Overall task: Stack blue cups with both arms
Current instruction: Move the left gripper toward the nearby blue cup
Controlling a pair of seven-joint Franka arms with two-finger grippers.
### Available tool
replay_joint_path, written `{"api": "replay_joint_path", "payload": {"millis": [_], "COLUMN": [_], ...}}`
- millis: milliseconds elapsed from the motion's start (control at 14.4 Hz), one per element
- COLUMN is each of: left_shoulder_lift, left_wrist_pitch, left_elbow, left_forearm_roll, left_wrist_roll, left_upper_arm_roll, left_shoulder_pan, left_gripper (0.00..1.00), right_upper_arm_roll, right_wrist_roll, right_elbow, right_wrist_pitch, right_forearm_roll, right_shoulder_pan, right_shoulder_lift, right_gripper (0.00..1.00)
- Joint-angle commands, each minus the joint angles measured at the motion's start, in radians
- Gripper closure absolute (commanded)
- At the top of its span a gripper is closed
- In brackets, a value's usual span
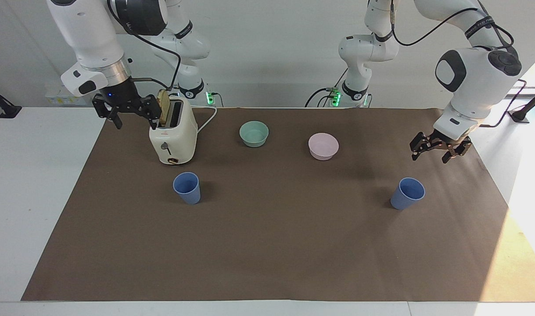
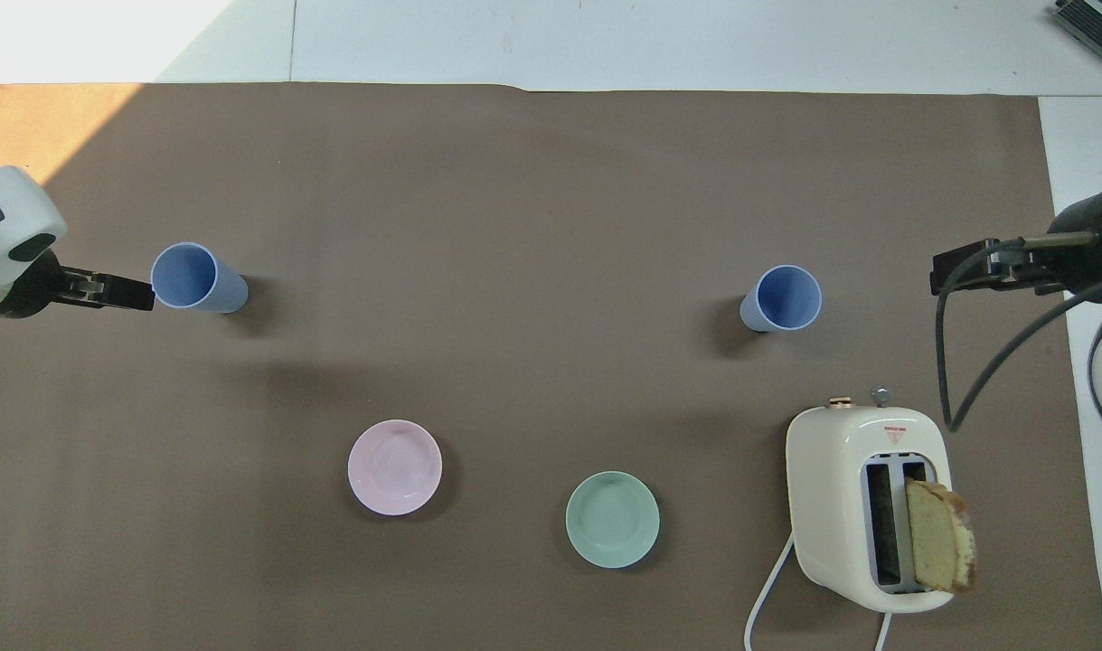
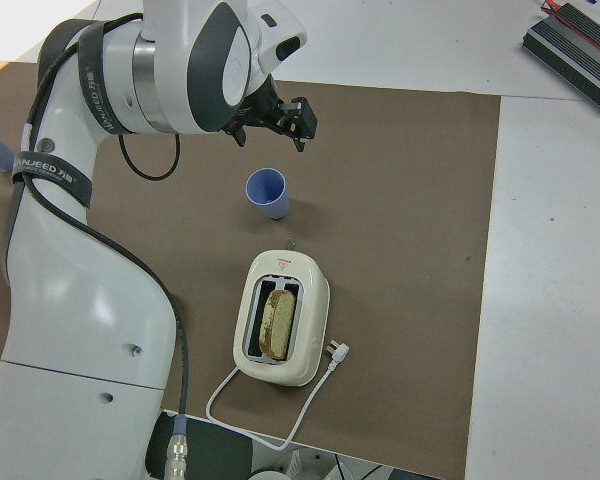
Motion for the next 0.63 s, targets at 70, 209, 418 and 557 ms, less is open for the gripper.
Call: {"api": "replay_joint_path", "payload": {"millis": [70, 209, 418, 557], "left_shoulder_lift": [0.048, 0.091, 0.102, 0.114], "left_wrist_pitch": [0.105, 0.145, 0.157, 0.162], "left_elbow": [-0.036, -0.030, -0.030, -0.030], "left_forearm_roll": [-0.011, -0.011, -0.112, -0.122], "left_wrist_roll": [0.017, 0.024, 0.102, 0.118], "left_upper_arm_roll": [-0.006, -0.006, -0.006, -0.007], "left_shoulder_pan": [0.034, 0.052, 0.077, 0.077], "left_gripper": [0.05, 0.05, 0.11, 0.18], "right_upper_arm_roll": [0.004, 0.004, 0.004, 0.004], "right_wrist_roll": [0.005, 0.005, 0.005, 0.005], "right_elbow": [-0.022, -0.020, -0.022, -0.020], "right_wrist_pitch": [0.008, 0.008, 0.008, 0.008], "right_forearm_roll": [0.002, 0.002, 0.002, 0.002], "right_shoulder_pan": [-0.009, -0.009, -0.007, -0.007], "right_shoulder_lift": [-0.021, -0.021, -0.021, -0.021], "right_gripper": [0.00, 0.00, 0.00, 0.00]}}
